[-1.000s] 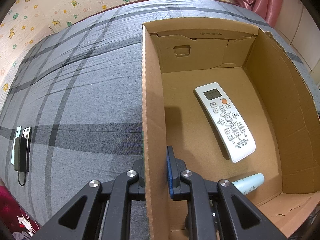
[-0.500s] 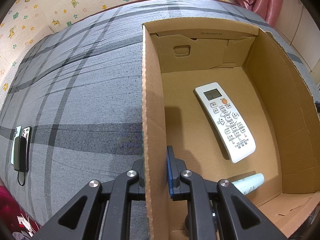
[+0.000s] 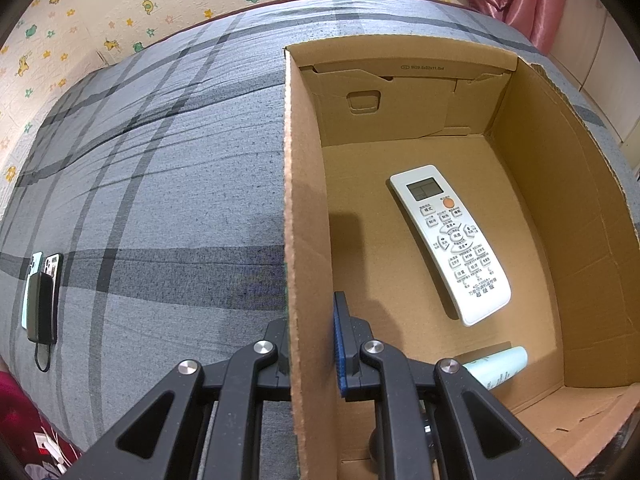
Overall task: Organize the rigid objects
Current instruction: 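Lift the blue key fob with the right gripper and carry it over the box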
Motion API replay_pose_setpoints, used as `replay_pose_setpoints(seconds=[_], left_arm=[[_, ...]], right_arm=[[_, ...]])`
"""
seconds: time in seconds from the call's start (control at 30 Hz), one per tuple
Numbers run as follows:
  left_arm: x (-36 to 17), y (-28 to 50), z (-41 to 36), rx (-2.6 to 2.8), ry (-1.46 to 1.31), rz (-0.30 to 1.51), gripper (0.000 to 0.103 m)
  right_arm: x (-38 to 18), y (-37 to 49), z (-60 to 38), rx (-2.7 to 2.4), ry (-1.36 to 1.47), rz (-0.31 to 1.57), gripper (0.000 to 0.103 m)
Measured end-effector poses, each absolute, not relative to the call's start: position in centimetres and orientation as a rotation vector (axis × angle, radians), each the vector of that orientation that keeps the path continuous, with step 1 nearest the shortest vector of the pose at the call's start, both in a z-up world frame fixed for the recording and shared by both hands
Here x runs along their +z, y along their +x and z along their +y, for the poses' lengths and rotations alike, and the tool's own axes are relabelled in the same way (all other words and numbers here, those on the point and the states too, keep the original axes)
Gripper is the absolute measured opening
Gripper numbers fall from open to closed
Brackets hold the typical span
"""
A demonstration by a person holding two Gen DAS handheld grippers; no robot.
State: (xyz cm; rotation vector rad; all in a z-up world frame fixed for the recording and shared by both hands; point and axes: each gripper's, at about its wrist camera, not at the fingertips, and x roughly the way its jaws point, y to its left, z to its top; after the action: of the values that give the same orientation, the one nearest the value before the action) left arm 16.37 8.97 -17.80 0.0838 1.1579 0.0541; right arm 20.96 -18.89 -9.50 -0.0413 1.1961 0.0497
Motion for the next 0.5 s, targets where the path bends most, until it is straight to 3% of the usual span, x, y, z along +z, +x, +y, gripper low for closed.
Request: replay_pose_setpoints(seconds=[0.5], left_arm=[[-17.8, 16.4, 9.0, 0.052, 0.080, 1.159, 0.013]], right_arm=[[-7.1, 21.3, -11.9, 0.175, -0.089, 1.156, 0.034]])
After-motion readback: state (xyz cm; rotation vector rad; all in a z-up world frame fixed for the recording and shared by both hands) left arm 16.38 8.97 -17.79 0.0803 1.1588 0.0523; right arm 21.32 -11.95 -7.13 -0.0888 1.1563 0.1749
